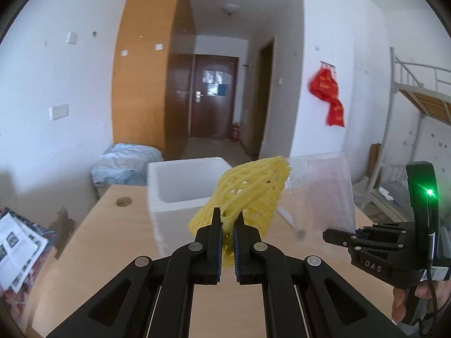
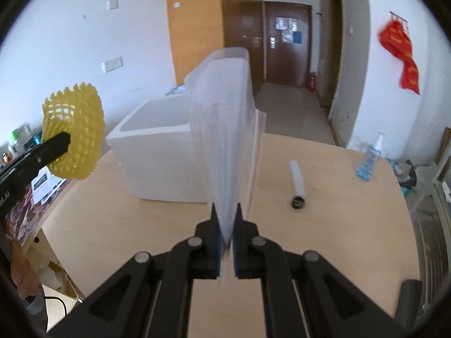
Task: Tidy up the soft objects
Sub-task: 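Carry the yellow mesh and zip bag over the white foam box, then open the left gripper to drop the yellow mesh into the foam box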
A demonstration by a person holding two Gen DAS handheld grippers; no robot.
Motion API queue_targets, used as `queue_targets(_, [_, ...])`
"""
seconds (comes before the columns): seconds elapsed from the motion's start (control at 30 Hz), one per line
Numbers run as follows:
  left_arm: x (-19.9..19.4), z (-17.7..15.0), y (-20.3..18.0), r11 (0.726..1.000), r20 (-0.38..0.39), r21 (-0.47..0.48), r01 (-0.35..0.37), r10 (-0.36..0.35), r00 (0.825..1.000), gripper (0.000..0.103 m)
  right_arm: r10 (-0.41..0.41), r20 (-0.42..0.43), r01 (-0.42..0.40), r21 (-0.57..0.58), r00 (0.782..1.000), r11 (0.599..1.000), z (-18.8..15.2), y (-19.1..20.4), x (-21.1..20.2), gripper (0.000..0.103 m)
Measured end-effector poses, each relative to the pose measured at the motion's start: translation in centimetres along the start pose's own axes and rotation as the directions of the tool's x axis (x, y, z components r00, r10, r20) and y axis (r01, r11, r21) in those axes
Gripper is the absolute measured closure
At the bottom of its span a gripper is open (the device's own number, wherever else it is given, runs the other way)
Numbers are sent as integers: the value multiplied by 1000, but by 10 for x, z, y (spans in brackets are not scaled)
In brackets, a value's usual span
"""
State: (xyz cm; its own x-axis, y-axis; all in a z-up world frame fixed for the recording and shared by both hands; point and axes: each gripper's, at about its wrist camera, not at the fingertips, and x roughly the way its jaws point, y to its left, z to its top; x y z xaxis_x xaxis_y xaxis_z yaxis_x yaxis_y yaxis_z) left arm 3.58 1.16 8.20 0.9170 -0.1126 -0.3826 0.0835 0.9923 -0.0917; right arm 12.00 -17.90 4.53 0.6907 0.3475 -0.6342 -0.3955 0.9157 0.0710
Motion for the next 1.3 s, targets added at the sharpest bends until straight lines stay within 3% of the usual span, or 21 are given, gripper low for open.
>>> queue_targets(0.37, [6,8,31,998,-4,-25,-65,65,998,96,88,6,-87,-89,996,992,30,49,15,95])
queue_targets(0.77, [76,52,41,999,-20,-15,-50,50,999,96,73,22,-70,-106,997,992,72,53,39,95])
queue_targets(1.3, [160,60,51,996,-121,-30,-84,80,989,96,50,22,-48,-71,999,996,92,35,58,95])
